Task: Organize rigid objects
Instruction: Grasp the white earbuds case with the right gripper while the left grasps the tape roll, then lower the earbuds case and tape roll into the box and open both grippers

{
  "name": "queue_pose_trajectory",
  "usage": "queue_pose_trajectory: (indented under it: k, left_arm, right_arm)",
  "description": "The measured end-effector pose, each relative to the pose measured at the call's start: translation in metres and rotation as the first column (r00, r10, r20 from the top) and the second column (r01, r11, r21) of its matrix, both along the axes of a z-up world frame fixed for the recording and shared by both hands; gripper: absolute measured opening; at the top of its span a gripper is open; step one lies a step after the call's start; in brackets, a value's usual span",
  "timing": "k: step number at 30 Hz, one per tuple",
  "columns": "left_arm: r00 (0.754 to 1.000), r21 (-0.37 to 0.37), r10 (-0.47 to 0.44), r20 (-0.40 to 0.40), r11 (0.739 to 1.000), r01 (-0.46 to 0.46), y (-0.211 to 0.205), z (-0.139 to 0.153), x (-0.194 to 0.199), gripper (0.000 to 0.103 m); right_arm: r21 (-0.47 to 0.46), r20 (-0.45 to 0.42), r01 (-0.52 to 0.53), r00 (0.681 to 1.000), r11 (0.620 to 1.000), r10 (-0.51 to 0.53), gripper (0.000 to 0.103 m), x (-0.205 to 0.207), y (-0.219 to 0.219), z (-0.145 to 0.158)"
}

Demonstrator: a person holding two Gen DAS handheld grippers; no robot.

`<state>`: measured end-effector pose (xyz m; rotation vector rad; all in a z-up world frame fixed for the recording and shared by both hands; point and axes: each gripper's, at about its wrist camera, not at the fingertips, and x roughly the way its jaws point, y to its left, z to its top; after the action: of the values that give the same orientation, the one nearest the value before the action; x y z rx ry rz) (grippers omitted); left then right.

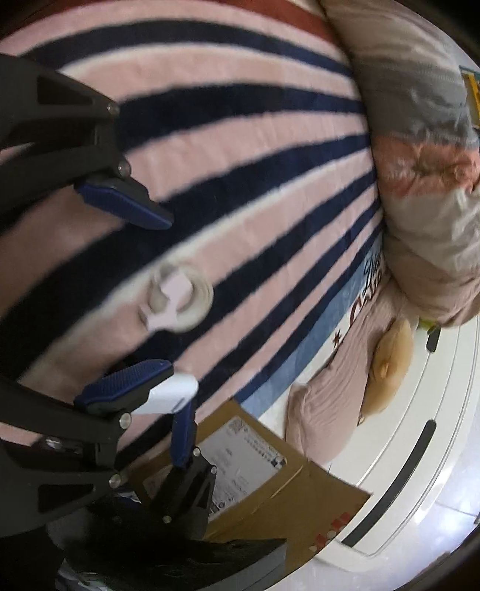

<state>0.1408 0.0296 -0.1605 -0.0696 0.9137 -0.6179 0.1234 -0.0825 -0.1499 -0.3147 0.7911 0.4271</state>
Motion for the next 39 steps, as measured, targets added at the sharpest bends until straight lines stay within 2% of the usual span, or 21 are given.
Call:
queue_pose_trajectory:
  k: [2,4,6,7,16,21,24,29,34,39]
  left_arm:
    - [1.0,0.02,0.006,0.004,1.0,-0.007,-0.008,-0.002,0.004,0.07]
    - [1.0,0.037,0.019,0.009,0.999,-0.019,-0.014,-0.004,0.009,0.064]
    - [0.999,0.068,0.031,0.009,0.997,-0.031,-0.017,-0.006,0.013,0.041]
    - [0.999,0.087,0.041,0.008,0.995,-0.042,-0.017,-0.007,0.015,0.039]
    - [0.997,0.096,0.077,0.028,0.992,-0.08,0.003,0.008,-0.004,0.039]
    - [0.99,0.096,0.111,0.083,0.988,-0.118,0.018,0.046,-0.043,0.039]
    - [0.983,0.108,0.135,0.121,0.983,-0.148,0.024,0.077,-0.071,0.039]
    - [0.971,0.07,0.145,0.188,0.984,-0.161,0.028,0.133,-0.115,0.039]
    - [0.961,0.048,0.113,0.251,0.991,-0.128,0.004,0.178,-0.145,0.039]
    - [0.957,0.033,0.039,0.288,0.998,-0.05,-0.046,0.203,-0.152,0.039]
  right_arm:
    - [-0.001,-0.005,0.0,1.0,1.0,0.0,0.053,0.001,-0.001,-0.001]
    - [0.009,-0.021,0.005,1.0,1.0,-0.005,0.053,0.005,-0.001,-0.002]
    - [0.008,-0.021,0.003,1.0,1.0,-0.003,0.053,0.006,-0.002,-0.003]
    - [0.01,-0.022,0.001,1.0,1.0,-0.001,0.053,0.006,-0.002,-0.003]
    - [0.049,-0.038,-0.033,0.999,0.998,0.035,0.052,-0.001,-0.002,0.003]
    - [0.045,0.023,-0.109,0.994,0.993,0.108,0.052,-0.031,0.005,0.028]
    - [0.083,0.057,-0.172,0.984,0.982,0.168,0.052,-0.054,0.004,0.053]
    - [0.131,0.141,-0.222,0.969,0.966,0.203,0.052,-0.09,-0.008,0.097]
    - [0.187,0.216,-0.246,0.955,0.951,0.204,0.052,-0.119,-0.037,0.131]
    - [0.247,0.267,-0.21,0.953,0.946,0.142,0.052,-0.132,-0.088,0.152]
